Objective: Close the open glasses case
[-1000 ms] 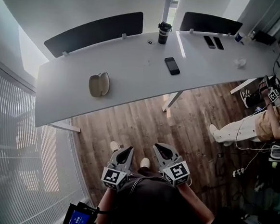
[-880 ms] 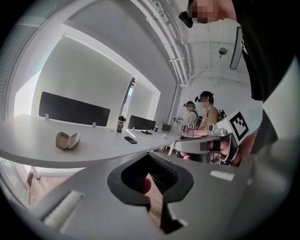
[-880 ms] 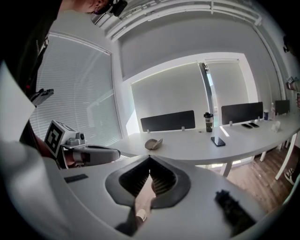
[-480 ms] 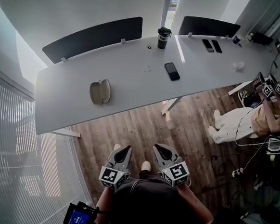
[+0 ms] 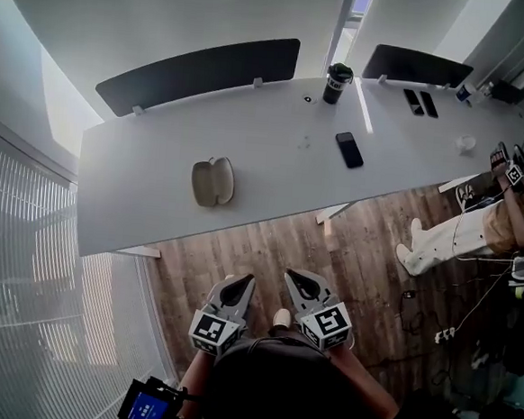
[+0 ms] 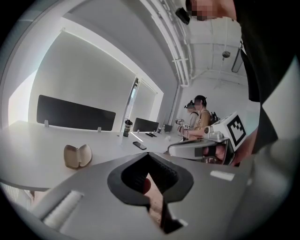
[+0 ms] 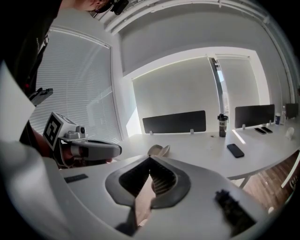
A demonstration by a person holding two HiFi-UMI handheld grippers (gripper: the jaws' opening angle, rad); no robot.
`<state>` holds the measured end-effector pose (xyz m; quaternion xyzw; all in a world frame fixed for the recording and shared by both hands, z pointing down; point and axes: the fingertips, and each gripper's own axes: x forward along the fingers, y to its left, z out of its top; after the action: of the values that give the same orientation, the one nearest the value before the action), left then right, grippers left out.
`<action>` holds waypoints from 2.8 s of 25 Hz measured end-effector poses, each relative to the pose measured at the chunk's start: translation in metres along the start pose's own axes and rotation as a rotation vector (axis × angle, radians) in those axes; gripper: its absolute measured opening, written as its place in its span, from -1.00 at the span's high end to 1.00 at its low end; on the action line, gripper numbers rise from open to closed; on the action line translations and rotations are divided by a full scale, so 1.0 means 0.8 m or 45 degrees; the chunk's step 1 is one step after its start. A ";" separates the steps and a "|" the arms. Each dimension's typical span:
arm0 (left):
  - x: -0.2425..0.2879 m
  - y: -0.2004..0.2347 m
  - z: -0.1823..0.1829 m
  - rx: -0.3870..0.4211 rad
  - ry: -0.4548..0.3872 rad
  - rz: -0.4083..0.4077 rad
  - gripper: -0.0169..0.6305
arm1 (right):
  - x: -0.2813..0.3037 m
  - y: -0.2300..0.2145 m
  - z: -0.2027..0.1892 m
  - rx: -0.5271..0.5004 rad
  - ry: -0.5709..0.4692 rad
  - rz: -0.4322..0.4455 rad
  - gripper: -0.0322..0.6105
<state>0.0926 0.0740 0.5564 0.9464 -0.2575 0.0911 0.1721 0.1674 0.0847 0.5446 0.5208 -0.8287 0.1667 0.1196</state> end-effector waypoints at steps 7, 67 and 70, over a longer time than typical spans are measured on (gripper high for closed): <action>-0.018 0.099 0.035 -0.036 -0.058 0.091 0.93 | 0.091 0.025 0.033 -0.047 0.015 0.078 0.89; 0.125 0.272 0.036 -0.111 0.177 0.303 0.93 | 0.257 -0.129 0.104 -0.010 0.027 0.156 0.89; 0.128 0.270 0.032 -0.095 0.223 0.341 0.93 | 0.274 -0.148 0.099 0.015 0.029 0.193 0.89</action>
<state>0.0697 -0.1565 0.6199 0.8851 -0.3686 0.1858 0.2151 0.1781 -0.1749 0.5713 0.4553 -0.8633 0.1859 0.1131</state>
